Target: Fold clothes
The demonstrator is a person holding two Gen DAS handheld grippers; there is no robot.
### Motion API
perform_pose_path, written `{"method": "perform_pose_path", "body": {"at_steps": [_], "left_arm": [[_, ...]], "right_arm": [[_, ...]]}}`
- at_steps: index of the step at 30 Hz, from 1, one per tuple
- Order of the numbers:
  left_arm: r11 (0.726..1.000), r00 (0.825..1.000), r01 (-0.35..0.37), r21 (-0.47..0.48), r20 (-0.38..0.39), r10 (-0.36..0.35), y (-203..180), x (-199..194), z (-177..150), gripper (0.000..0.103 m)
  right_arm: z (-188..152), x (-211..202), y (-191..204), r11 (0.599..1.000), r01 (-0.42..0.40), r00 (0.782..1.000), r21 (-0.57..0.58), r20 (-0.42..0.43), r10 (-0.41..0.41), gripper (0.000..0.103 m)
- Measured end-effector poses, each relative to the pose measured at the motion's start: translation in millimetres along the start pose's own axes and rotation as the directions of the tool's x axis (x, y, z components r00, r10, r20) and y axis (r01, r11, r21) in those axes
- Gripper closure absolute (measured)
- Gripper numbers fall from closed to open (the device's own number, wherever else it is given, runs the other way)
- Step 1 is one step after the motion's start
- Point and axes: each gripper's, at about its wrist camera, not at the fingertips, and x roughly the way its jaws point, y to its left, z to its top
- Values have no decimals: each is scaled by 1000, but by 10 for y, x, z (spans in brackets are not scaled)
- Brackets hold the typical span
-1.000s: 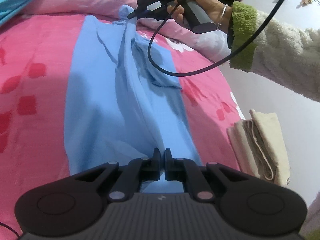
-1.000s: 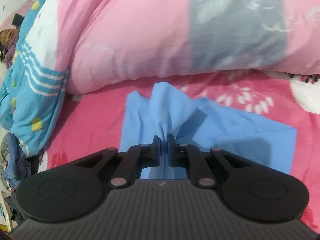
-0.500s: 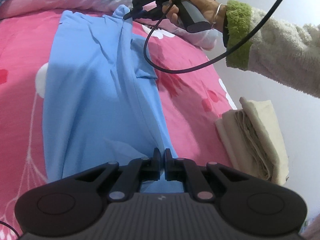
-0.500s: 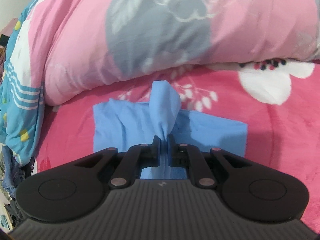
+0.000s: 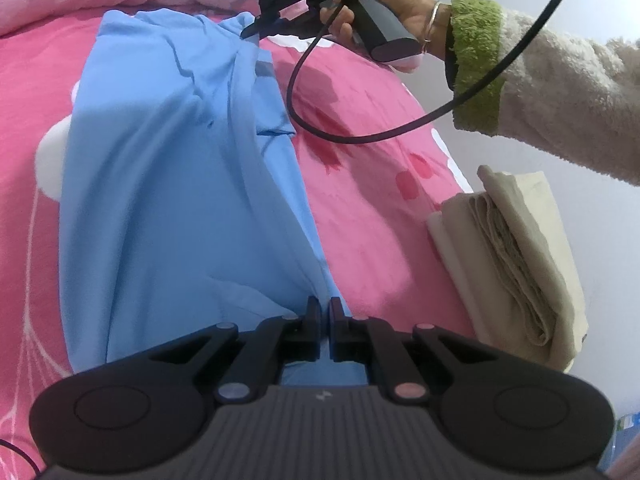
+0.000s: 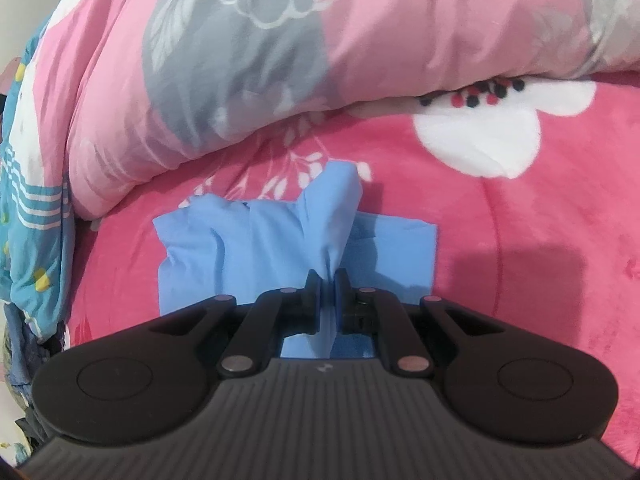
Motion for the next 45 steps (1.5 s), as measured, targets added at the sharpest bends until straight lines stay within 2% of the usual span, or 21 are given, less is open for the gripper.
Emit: {"method": "perform_pose_path", "body": {"at_steps": [7,12,15,17,18,21,22,23,25,27,29,31,32,34,36,37,38,41,43,45], "left_arm": [[1000,999,6,20,-40,-6,62,-24,-17,99],[999,998,7,37,-64,-4,123,-17,-41,99],[998,997,3,56,-81,1,139,-20,-50,98],[997,996,-1,71,-87,7,134,-37,-55,97],[997,996,-1,76,-89,7,130,-52,-58,95],[995,996,0,100,-92,10,93,-110,-72,79],[994,996,0,109,-93,11,74,-133,-80,70],[993,996,-2,119,-92,13,52,-149,-83,61],[990,997,-7,142,-81,19,0,-213,-96,51],[986,998,-10,168,-66,21,-52,-296,-115,44],[982,999,-9,190,-40,16,-83,-398,-147,32],[978,1000,-5,207,-15,8,-100,-499,-177,30],[977,1000,0,213,-9,2,-99,-540,-189,25],[973,1000,7,231,-2,-6,-104,-620,-222,24],[968,1000,9,253,6,-11,-92,-685,-273,17],[964,1000,9,264,7,-11,-95,-675,-301,12],[961,1000,9,276,8,-11,-98,-664,-328,12],[941,1000,-15,339,16,10,-202,-545,-417,12],[920,999,-47,389,24,41,-307,-410,-487,12],[901,997,-75,428,34,67,-391,-316,-547,12]], "right_arm": [[-41,81,-184,1000,21,1000,21,-11,-21,98],[-70,158,-371,997,45,999,56,-25,-44,94],[-92,76,-452,995,37,999,88,-14,-36,88],[-115,-3,-481,994,52,999,96,-3,-52,76],[-131,-66,-478,994,64,998,92,6,-65,75],[-235,-373,-428,995,72,996,66,55,-76,71],[-293,-504,-399,995,80,994,55,75,-84,69],[-362,-639,-368,995,85,992,43,95,-89,68],[-575,-978,-292,996,83,986,27,141,-86,62],[-811,-1288,-240,998,63,981,15,182,-64,57],[-1131,-1592,-145,998,60,974,5,217,-59,52],[-1492,-1817,-40,997,75,971,-14,227,-70,52],[-1647,-1863,29,996,80,974,-27,216,-72,52],[-1954,-1953,168,994,89,978,-56,193,-77,52],[-2184,-1938,334,988,97,982,-117,174,-76,52],[-2250,-1897,420,987,75,986,-145,158,-51,52],[-2314,-1854,505,984,50,990,-171,141,-26,52],[-2339,-1543,734,967,-35,997,-254,54,50,53],[-2306,-1204,879,939,-110,994,-327,-59,97,55],[-2282,-899,904,937,-132,985,-325,-149,87,58]]}}
